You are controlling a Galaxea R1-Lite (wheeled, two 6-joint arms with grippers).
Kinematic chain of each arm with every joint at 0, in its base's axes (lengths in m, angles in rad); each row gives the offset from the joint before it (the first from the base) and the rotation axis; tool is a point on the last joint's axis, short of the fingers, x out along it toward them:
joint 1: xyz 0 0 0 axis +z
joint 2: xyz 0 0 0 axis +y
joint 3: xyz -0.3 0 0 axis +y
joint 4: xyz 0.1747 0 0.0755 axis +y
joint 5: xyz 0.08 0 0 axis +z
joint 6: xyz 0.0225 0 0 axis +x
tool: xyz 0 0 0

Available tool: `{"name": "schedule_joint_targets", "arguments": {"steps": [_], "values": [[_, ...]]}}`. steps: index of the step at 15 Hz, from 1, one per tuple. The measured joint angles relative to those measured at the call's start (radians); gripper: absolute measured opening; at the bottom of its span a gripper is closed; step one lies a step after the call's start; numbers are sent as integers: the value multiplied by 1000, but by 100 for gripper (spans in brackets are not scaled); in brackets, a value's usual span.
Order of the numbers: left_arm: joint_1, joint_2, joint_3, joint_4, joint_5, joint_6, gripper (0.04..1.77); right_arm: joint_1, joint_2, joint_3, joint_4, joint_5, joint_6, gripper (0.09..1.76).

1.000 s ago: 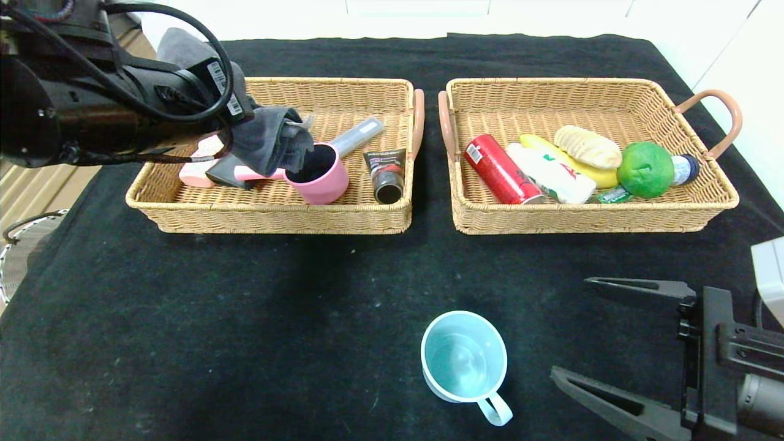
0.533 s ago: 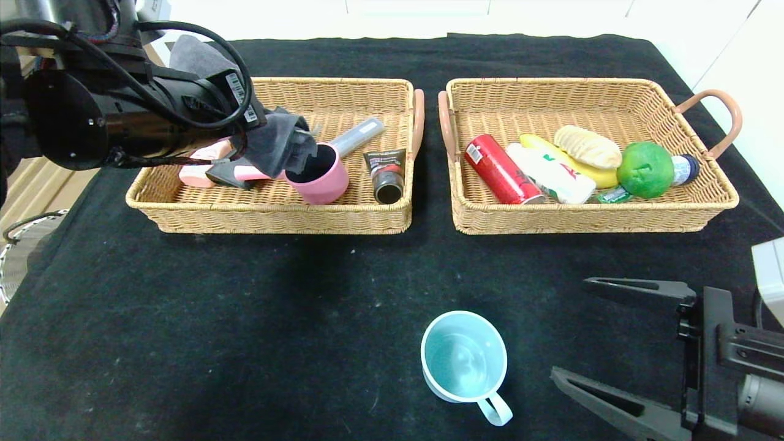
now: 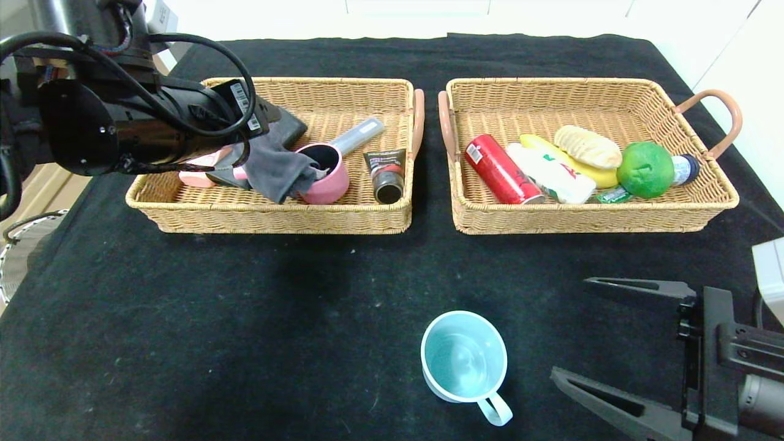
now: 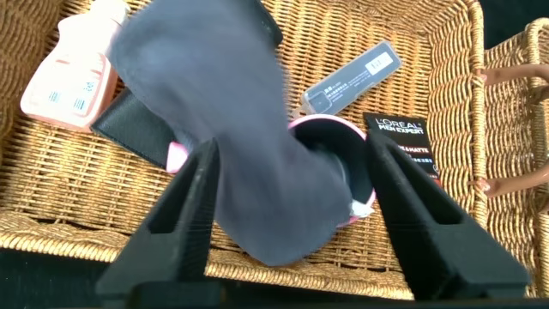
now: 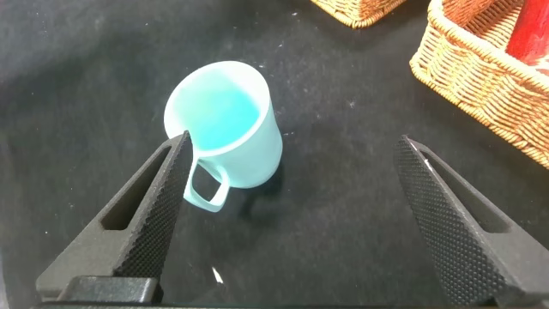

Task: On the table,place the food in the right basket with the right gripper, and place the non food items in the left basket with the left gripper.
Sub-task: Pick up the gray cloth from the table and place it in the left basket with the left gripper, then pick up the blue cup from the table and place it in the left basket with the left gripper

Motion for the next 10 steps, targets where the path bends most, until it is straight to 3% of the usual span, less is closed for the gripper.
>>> {"name": "schedule_joint_targets", "arguments": {"steps": [5, 10], "values": [[-10, -11, 20, 17, 1, 3, 148, 0, -1, 0, 0, 0, 0, 171], [-140, -71, 133, 50, 5, 30, 159, -3, -23, -5, 0, 2, 0, 171]]}}
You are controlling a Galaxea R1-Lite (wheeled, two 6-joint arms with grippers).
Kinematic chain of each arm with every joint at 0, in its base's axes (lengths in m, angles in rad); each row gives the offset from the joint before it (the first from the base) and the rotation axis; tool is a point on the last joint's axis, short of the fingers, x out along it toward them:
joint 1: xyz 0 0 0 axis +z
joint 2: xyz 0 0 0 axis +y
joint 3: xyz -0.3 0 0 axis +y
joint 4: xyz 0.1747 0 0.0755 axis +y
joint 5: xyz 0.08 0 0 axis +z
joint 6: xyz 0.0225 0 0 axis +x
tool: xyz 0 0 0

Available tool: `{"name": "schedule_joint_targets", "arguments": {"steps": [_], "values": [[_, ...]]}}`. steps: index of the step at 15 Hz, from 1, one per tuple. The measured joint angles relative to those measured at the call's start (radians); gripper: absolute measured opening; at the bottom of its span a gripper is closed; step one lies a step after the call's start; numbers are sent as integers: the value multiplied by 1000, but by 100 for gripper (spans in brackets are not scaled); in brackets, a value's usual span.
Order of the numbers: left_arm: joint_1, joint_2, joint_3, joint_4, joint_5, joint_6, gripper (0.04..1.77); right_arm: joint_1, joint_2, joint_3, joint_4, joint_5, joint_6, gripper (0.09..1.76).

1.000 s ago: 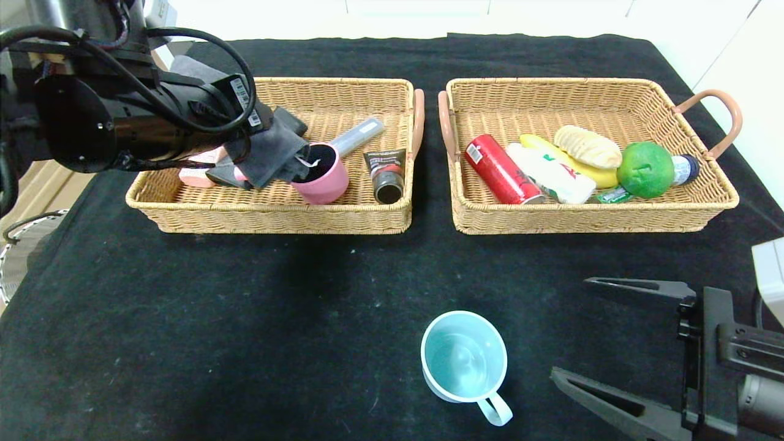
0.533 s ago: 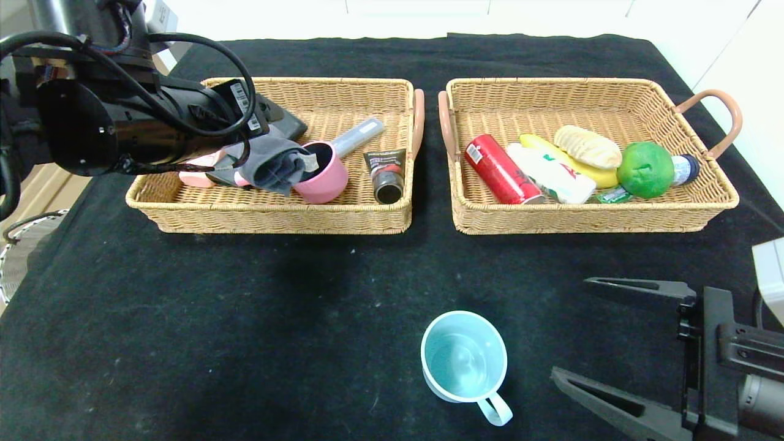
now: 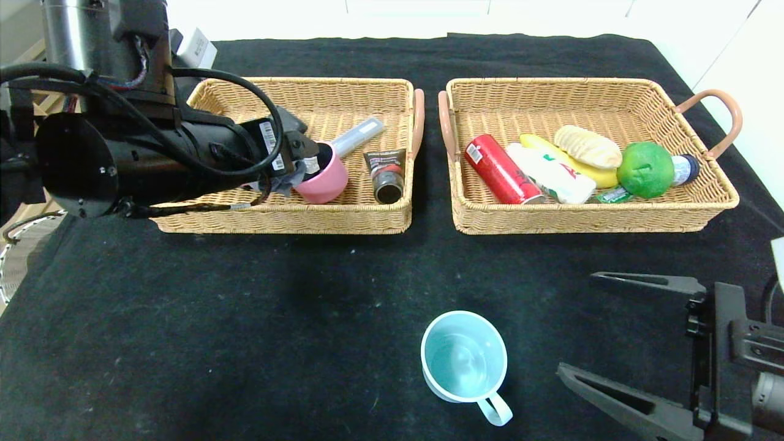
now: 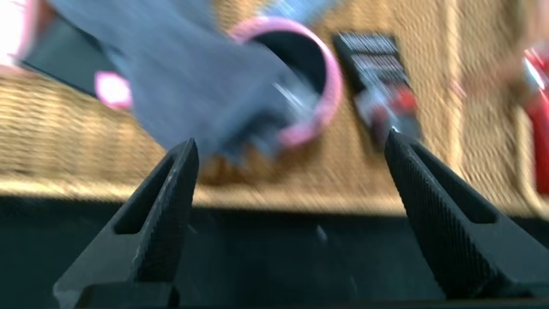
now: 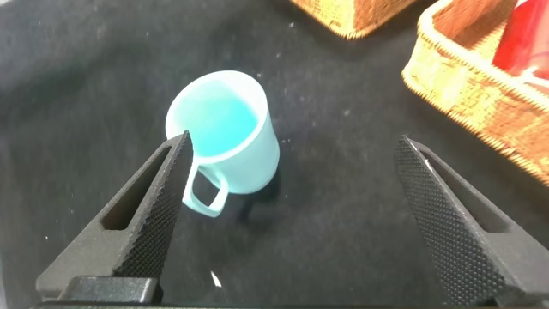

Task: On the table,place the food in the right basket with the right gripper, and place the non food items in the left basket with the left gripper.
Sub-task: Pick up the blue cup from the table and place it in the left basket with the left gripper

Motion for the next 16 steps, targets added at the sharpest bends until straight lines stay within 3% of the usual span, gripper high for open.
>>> {"name": "schedule_joint_targets", "arguments": {"steps": [4, 11, 16], "values": [[-127, -52, 58, 51, 0, 30, 164, -8, -20, -5, 0, 0, 0, 171], [-340, -89, 207, 55, 11, 170, 168, -53, -38, -24, 0, 0, 0, 171], [-434, -99, 259, 48, 14, 172, 170, -58, -56, -28, 0, 0, 0, 171]]}}
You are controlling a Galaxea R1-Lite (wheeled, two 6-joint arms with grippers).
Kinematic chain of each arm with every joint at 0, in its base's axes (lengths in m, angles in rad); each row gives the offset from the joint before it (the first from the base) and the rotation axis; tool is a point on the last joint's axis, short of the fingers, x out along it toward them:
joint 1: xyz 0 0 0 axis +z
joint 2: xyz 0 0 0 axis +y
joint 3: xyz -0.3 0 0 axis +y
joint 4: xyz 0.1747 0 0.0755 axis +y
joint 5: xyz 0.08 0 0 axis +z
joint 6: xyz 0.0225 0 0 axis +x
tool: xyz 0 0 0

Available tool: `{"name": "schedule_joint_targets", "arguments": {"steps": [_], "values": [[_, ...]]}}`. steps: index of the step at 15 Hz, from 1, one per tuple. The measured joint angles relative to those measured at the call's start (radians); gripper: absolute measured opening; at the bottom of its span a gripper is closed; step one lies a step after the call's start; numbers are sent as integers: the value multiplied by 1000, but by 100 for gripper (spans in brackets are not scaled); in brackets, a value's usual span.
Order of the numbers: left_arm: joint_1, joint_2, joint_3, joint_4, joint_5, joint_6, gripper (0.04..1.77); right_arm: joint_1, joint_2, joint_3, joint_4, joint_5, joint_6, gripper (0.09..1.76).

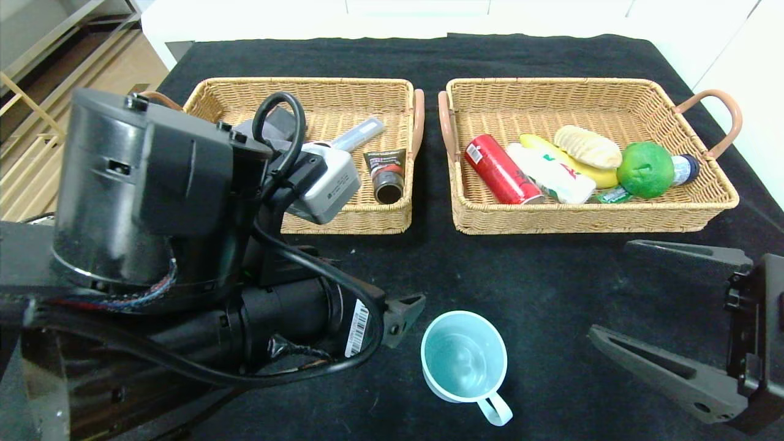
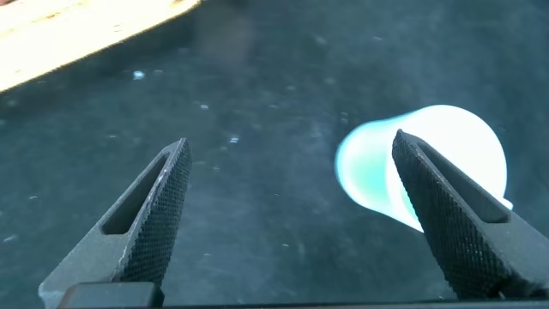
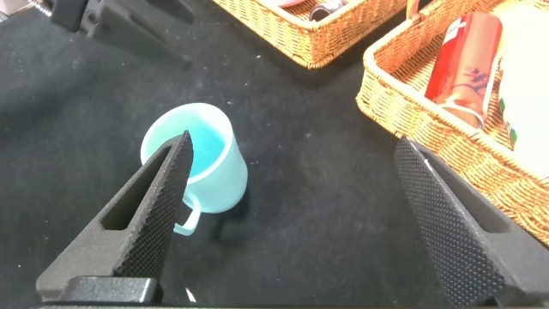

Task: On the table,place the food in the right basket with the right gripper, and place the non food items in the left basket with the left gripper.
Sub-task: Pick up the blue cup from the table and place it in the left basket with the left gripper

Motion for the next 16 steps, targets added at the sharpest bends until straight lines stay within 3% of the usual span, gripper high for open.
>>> {"name": "schedule_joint_targets", "arguments": {"steps": [4, 16], "values": [[-52, 11, 8, 0, 0, 5, 170, -1, -7, 0, 0, 0, -7, 171], [-87, 135, 8, -26, 36, 69, 171, 1, -37, 0, 2, 0, -11, 171]]}}
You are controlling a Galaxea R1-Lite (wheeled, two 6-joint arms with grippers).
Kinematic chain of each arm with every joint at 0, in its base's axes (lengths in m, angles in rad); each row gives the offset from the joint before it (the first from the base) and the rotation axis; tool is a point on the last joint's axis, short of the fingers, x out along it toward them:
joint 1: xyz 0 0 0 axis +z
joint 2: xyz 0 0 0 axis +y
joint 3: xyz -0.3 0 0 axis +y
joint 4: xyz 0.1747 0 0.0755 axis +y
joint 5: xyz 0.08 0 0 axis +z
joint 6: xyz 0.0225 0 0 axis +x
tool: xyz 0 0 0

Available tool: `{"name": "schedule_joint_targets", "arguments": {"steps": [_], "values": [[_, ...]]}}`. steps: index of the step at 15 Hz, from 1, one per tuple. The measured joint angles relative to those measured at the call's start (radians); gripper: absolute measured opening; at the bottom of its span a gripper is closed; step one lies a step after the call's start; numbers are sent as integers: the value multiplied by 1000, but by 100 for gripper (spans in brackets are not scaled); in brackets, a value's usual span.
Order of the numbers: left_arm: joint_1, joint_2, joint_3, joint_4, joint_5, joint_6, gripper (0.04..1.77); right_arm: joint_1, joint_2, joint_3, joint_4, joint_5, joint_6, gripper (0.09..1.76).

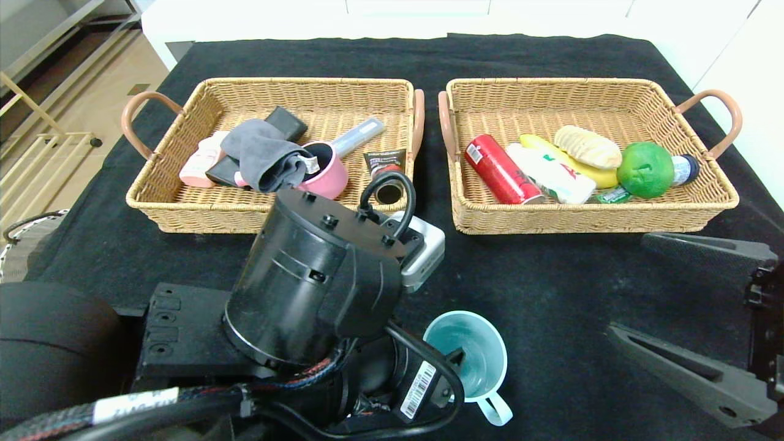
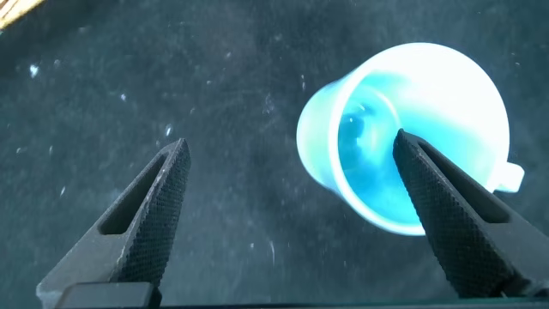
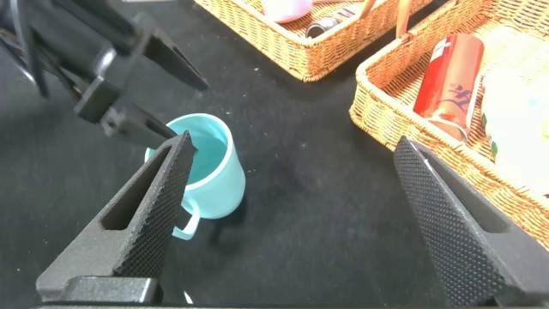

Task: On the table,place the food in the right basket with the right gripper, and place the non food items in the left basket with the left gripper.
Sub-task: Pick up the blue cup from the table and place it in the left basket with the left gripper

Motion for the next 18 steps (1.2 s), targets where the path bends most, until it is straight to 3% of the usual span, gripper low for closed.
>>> {"name": "schedule_joint_targets", "arguments": {"steps": [11, 15, 18], "values": [[7, 66, -1, -54, 0, 11, 172, 7, -1, 7, -1, 0, 0, 171], [9, 70, 0, -65, 0, 10, 112, 8, -1, 7, -1, 0, 0, 171], [9, 72, 1, -67, 0, 9, 80, 8, 0, 7, 0, 0, 0, 171]]}}
